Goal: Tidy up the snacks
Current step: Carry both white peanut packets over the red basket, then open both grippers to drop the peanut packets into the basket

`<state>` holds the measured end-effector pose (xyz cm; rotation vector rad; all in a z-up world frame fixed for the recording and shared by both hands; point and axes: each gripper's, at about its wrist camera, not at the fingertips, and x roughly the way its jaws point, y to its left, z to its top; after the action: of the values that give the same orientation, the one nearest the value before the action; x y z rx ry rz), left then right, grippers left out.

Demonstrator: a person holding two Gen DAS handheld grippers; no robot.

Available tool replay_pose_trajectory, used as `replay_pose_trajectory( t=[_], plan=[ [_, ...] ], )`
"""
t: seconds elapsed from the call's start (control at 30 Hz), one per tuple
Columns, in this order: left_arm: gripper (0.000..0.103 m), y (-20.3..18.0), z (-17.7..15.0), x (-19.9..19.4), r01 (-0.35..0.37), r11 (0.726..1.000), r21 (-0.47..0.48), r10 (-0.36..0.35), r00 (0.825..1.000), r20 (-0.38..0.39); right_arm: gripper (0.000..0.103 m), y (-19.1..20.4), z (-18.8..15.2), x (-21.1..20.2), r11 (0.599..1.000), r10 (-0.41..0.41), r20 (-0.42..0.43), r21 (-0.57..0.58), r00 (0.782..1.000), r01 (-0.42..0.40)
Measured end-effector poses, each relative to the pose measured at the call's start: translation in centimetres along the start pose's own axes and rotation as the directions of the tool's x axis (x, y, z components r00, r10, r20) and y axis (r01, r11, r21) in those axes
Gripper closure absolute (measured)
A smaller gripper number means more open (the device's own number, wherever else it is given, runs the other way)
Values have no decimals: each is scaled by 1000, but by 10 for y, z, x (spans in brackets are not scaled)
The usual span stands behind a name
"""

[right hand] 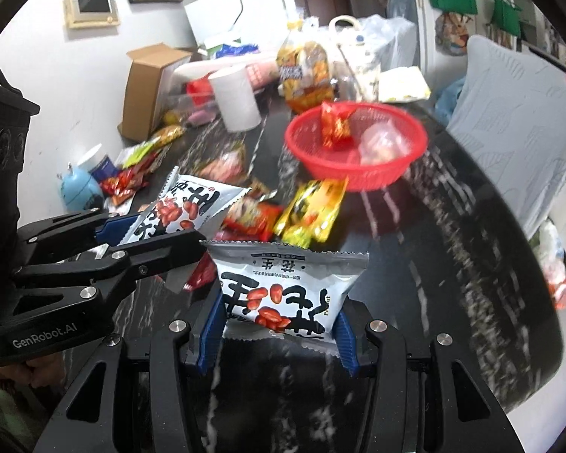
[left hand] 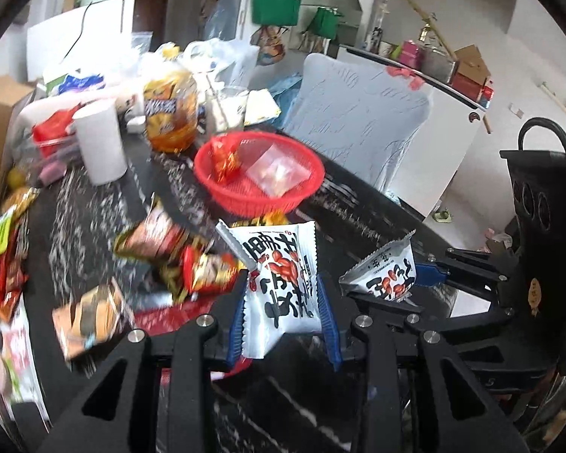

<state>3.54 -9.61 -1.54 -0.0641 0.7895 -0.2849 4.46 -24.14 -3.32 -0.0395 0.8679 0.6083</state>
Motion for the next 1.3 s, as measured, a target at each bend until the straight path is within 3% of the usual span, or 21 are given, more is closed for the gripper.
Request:
replay_pose_trajectory(
  t=[0.37,0.73,1.03,1.3],
  plan=[
    [70,-1,58,11,-2,995,102,-4,998,56,53,-29,52,-15,998,-70,111,3,991,70],
    [70,7,117,41,-11,990,144,-4,994,106,53,-55,105,-5,992,-121,154,-4,981,123],
    [70,24,143,85,-20,989,143,12,998,55,53,-78,139,19,987,-157,165,8,974,158],
    [68,35,145,118,-23,990,138,22,1000,2,53,-89,150,52,991,-136,123,6,983,136]
  ],
)
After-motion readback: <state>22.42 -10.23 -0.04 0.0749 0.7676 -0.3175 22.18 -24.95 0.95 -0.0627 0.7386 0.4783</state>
